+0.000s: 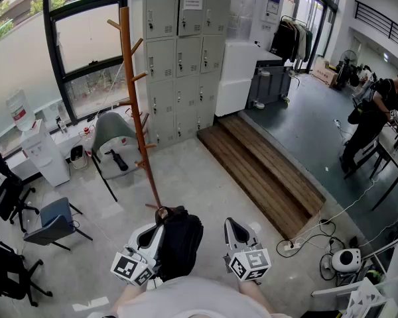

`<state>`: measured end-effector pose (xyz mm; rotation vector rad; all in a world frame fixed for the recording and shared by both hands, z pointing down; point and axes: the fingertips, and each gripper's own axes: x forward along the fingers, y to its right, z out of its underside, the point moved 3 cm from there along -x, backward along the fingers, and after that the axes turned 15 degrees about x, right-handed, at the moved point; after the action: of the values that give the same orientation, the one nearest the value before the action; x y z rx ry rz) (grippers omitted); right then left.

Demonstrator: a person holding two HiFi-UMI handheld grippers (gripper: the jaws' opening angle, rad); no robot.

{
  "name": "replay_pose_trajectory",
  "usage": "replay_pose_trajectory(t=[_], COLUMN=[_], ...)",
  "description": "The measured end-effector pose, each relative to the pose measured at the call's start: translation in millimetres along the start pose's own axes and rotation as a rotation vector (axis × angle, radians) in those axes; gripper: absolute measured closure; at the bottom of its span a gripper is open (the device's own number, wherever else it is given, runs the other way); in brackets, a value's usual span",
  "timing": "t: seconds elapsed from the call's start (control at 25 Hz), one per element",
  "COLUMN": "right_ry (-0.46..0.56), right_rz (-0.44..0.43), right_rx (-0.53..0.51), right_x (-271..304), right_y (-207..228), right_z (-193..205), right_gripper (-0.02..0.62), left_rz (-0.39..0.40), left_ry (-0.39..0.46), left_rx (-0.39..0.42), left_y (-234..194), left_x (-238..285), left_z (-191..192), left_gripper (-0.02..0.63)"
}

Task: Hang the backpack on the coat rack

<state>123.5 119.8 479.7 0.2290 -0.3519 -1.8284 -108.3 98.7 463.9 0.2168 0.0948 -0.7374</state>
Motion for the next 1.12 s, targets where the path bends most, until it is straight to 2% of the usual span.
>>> replay_pose_trajectory(t=[0.24,0.68,1.12], right_ry=[-0.013,-0.009,-0.012], right_rz=[0.006,0.011,-0.007], right_rx=[-0.036,-0.011,-0.023], right_x=[1.7,6.6,10.6], right_y=[0.6,4.7,13.1], right_z=[2.9,6.1,4.9], right_gripper=[0.588,0.588,0.588], left_rz=[0.006,0.0,-0.043], left_ry=[-0.008,-0.031,-0.04], left_rx=[0.008,0.013,0.035], left_y=[3.4,-0.5,-2.3], left_x=[6.2,8.0,12.6], left_z=[4.0,7.9,6.2], left_gripper=[0.594,0.594,0.594])
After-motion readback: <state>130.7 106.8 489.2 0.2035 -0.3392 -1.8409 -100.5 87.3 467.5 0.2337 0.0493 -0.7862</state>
